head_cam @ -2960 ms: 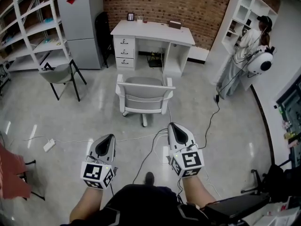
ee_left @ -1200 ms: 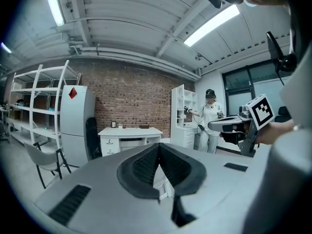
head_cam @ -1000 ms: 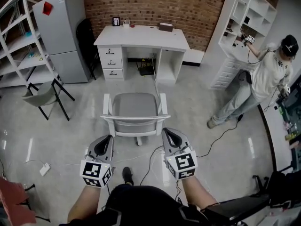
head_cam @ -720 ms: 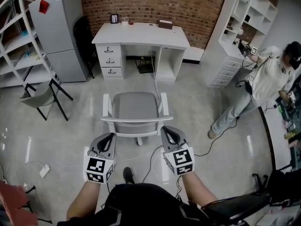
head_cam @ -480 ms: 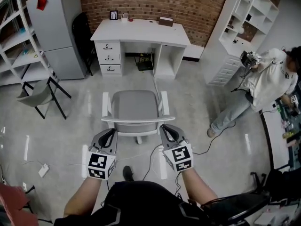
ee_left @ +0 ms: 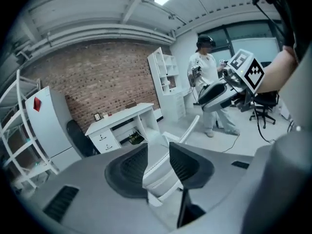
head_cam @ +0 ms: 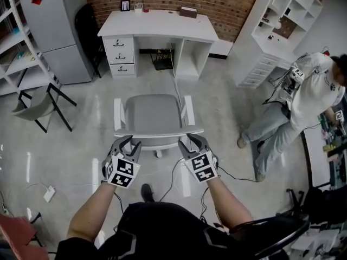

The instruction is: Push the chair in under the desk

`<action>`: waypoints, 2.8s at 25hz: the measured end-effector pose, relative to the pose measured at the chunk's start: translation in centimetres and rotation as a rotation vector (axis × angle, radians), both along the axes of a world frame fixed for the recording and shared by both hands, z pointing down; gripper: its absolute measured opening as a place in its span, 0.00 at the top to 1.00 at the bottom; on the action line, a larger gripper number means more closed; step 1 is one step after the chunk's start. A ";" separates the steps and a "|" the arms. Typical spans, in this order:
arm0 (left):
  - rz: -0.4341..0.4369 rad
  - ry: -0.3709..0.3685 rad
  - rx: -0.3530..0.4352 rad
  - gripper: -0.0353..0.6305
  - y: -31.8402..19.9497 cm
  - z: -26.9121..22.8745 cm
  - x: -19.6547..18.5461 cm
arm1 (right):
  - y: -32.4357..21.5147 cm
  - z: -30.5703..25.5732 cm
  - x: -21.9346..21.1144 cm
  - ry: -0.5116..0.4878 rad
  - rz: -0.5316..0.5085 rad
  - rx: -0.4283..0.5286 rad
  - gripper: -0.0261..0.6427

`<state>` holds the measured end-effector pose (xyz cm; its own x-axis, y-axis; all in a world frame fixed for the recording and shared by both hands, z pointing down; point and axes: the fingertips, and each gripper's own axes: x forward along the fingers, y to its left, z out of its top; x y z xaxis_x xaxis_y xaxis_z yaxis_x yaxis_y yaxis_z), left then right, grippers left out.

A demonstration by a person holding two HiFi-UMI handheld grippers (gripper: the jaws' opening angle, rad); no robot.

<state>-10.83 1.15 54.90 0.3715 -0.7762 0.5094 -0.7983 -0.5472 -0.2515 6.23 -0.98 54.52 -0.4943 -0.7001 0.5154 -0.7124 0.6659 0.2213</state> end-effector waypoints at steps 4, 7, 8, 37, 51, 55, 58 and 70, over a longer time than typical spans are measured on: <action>0.068 -0.109 -0.030 0.69 -1.7 2.2 -0.3 | -1.3 2.7 -0.4 0.096 -0.025 -0.035 0.67; 0.135 -0.195 -0.054 0.68 -2.6 3.8 0.0 | -2.4 4.3 -0.9 0.167 -0.065 -0.043 0.64; 0.164 -0.231 -0.062 0.67 -2.8 4.4 0.1 | -2.8 4.8 -1.1 0.194 -0.080 -0.041 0.63; 0.486 -0.615 -0.146 0.77 -4.9 13.1 1.5 | -5.2 14.2 -3.7 0.693 -0.370 -0.070 0.71; 0.486 -0.624 -0.195 0.77 -7.7 13.5 -0.9 | -7.4 14.3 -5.9 0.689 -0.355 -0.066 0.72; 0.489 -0.619 -0.200 0.77 -8.2 13.6 -0.6 | -8.1 14.5 -5.4 0.703 -0.350 -0.093 0.72; 0.487 -0.622 -0.212 0.77 -8.6 13.6 -0.8 | -8.8 14.4 -5.6 0.707 -0.320 -0.110 0.71; 0.487 -0.649 -0.200 0.77 -10.0 13.8 -1.5 | -10.0 14.5 -6.2 0.713 -0.286 -0.132 0.70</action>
<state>-12.34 -8.82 68.71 0.2272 -0.4764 0.8493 -0.1907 -0.8770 -0.4410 0.05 -11.00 68.99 -0.1638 -0.5062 0.8467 -0.2244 0.8549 0.4677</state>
